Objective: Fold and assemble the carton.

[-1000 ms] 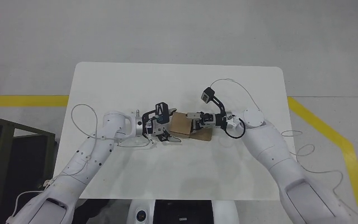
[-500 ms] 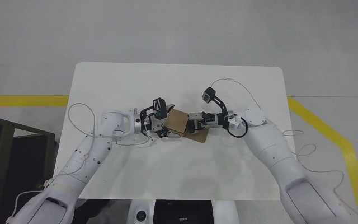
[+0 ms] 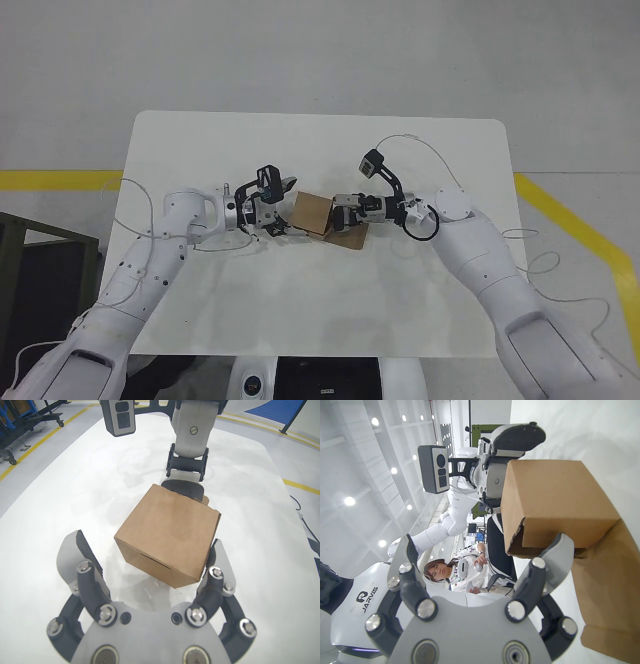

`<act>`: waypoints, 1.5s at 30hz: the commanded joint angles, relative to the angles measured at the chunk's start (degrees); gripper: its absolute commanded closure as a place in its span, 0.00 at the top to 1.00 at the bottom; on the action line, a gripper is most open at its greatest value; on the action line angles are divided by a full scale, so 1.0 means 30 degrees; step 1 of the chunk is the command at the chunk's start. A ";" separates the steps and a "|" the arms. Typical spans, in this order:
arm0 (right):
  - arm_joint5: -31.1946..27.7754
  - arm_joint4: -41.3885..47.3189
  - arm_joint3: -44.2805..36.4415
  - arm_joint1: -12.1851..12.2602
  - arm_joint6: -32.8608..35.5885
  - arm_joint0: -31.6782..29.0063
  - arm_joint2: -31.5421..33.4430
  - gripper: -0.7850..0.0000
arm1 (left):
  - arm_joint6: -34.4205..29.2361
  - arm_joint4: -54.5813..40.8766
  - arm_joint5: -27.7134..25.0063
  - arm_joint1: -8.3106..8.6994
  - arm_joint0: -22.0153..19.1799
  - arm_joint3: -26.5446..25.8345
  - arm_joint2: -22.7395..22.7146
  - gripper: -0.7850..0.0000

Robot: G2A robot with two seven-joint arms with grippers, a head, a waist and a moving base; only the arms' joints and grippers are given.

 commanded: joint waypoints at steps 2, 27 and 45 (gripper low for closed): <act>-0.0089 0.0140 0.0338 -0.0152 0.0085 0.0192 -0.0108 1.00 | 0.0187 0.0294 -0.0116 -0.0040 -0.0154 0.0051 0.0277 1.00; -0.0022 0.0379 0.1383 -0.0572 0.0153 0.0641 -0.0092 1.00 | 0.1171 0.0740 0.1176 -0.0516 -0.0649 0.0546 0.1618 1.00; 0.2692 -0.4465 -0.4348 0.2142 -0.1768 -0.2766 0.4086 1.00 | -0.0355 -0.0487 0.2219 -0.0603 -0.0403 0.0367 0.1147 1.00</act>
